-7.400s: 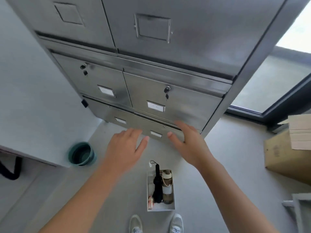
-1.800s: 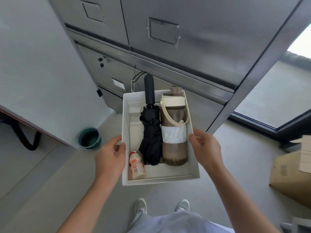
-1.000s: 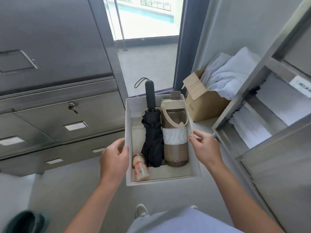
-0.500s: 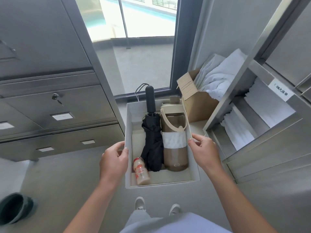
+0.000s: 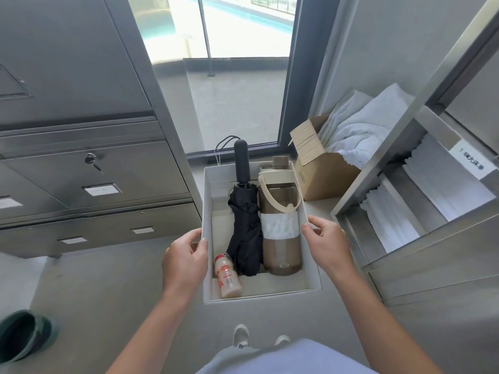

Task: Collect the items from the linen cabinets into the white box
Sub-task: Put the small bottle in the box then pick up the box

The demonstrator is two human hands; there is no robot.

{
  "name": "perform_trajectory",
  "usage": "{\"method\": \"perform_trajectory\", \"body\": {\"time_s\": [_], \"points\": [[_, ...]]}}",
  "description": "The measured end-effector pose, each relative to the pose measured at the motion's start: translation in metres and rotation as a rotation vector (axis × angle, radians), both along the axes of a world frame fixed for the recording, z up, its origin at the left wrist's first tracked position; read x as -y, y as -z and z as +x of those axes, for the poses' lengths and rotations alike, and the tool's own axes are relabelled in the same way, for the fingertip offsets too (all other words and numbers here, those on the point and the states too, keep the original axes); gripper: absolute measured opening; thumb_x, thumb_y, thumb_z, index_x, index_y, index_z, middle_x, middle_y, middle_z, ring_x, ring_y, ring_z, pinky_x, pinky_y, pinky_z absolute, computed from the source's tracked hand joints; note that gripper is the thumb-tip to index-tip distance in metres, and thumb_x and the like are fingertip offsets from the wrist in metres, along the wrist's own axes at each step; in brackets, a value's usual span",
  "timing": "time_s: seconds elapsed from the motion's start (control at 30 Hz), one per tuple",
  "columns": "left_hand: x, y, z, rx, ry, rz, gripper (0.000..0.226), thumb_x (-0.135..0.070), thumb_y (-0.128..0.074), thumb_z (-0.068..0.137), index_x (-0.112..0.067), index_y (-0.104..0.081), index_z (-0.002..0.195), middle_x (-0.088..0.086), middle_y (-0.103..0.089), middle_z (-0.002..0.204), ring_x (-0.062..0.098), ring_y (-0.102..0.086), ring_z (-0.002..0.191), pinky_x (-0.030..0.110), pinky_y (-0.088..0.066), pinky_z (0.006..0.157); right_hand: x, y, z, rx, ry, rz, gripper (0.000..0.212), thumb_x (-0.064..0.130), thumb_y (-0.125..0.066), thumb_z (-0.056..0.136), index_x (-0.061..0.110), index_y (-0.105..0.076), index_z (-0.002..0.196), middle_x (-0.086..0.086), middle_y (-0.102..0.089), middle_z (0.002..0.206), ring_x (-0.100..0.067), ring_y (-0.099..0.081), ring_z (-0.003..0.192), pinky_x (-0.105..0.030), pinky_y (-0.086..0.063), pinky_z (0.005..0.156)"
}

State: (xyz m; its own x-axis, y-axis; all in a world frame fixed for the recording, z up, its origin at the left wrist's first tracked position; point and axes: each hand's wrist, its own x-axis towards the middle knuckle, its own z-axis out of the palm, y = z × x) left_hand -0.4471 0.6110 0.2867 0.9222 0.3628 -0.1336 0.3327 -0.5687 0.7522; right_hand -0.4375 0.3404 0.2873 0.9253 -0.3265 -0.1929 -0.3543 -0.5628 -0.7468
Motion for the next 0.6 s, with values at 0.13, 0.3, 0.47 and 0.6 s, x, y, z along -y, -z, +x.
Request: {"method": "perform_trajectory", "body": {"time_s": [0.13, 0.3, 0.47, 0.6], "points": [[-0.004, 0.004, 0.029, 0.017, 0.012, -0.008, 0.026, -0.023, -0.060, 0.092, -0.027, -0.070, 0.116, -0.016, -0.071, 0.083, 0.004, -0.064, 0.080, 0.027, -0.047, 0.071, -0.006, 0.007, 0.026, 0.003, 0.008, 0.008, 0.037, 0.033, -0.057, 0.102, 0.021, -0.066, 0.136, -0.002, -0.074, 0.122, -0.020, -0.068, 0.110, -0.034, -0.054, 0.088], [0.003, 0.012, 0.081, -0.016, 0.054, -0.024, 0.025, -0.021, -0.057, 0.093, -0.027, -0.071, 0.113, -0.016, -0.072, 0.084, 0.007, -0.066, 0.082, 0.031, -0.052, 0.073, 0.003, 0.018, 0.073, -0.022, 0.023, 0.010, 0.037, 0.032, -0.057, 0.101, 0.020, -0.068, 0.134, -0.002, -0.075, 0.119, -0.021, -0.069, 0.108, -0.041, -0.055, 0.092], [0.025, 0.034, 0.161, -0.070, 0.050, -0.005, 0.026, -0.022, -0.056, 0.093, -0.026, -0.070, 0.116, -0.013, -0.072, 0.084, 0.010, -0.067, 0.083, 0.034, -0.053, 0.077, 0.026, 0.044, 0.153, -0.076, 0.032, 0.024, 0.037, 0.032, -0.058, 0.100, 0.021, -0.068, 0.133, -0.001, -0.077, 0.112, -0.022, -0.069, 0.106, -0.039, -0.054, 0.092], [0.051, 0.053, 0.240, -0.105, -0.008, 0.016, 0.025, -0.023, -0.057, 0.093, -0.025, -0.071, 0.114, -0.008, -0.073, 0.084, 0.016, -0.066, 0.084, 0.038, -0.053, 0.081, 0.051, 0.067, 0.242, -0.129, -0.011, 0.057, 0.040, 0.033, -0.059, 0.100, 0.019, -0.064, 0.138, -0.001, -0.075, 0.117, -0.021, -0.068, 0.109, -0.042, -0.053, 0.096]]}}
